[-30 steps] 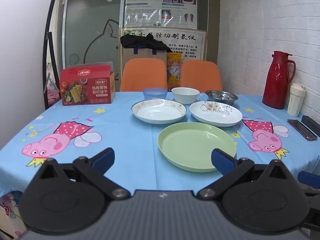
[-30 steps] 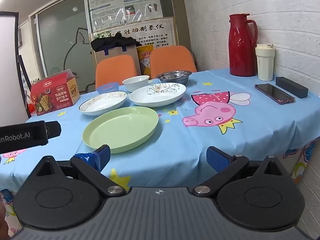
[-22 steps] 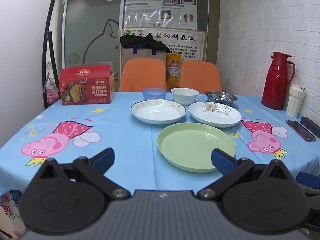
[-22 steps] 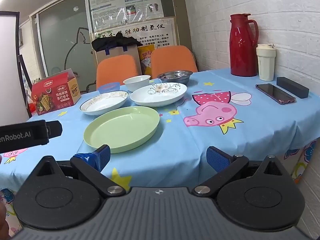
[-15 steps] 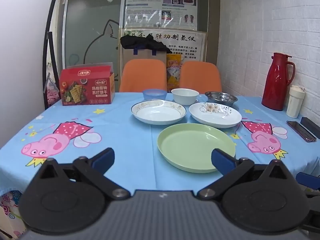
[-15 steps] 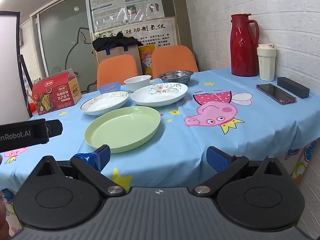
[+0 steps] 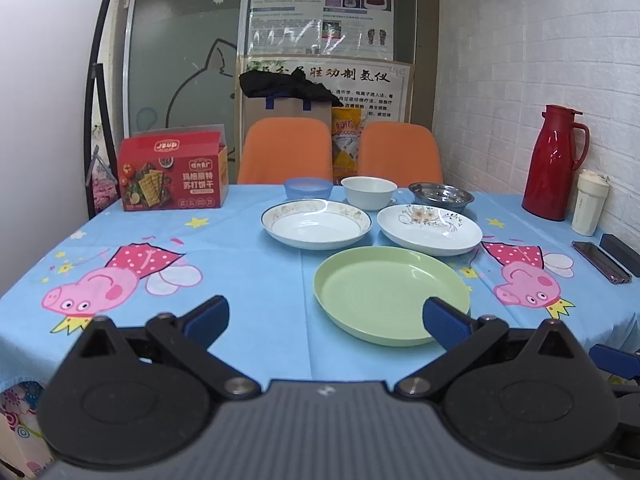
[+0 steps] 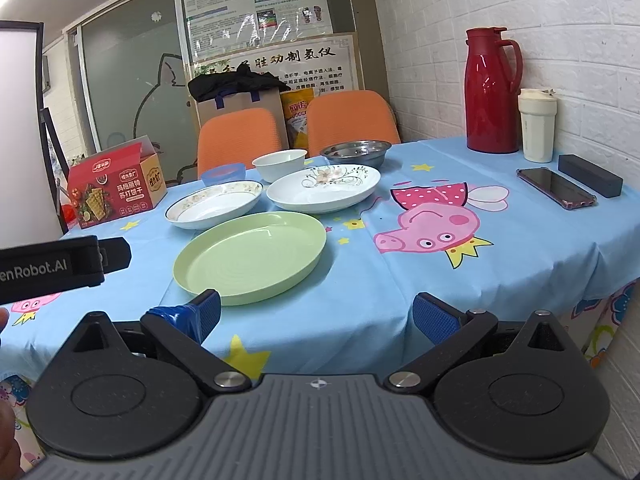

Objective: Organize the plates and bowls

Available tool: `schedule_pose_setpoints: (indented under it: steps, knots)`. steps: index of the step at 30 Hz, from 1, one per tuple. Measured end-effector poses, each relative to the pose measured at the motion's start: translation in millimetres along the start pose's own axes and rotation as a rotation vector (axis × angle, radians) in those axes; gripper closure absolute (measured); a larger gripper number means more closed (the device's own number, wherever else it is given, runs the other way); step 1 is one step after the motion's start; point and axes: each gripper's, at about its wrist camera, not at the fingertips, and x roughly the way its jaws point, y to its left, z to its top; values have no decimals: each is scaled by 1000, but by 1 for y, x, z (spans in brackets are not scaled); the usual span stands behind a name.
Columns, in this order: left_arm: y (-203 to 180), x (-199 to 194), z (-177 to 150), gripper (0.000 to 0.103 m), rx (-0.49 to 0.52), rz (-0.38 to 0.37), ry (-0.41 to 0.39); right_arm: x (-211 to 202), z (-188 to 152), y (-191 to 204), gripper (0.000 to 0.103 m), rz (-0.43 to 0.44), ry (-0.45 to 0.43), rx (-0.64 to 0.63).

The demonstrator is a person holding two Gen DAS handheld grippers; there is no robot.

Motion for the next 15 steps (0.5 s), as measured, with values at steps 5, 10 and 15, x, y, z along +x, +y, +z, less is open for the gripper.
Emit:
schedule_pose_setpoints:
  steps: [5,10,15]
  knots:
    - [0,0,0,0,-1,-1,-1,0,-1,2,13,5,4,-5]
    - [1,0,-1,0,2,-2,0,0,-1,3,13,10,8,-8]
    - [1,0,-2,0,2,-5,3,0,-1,3,13,10,9,-8]
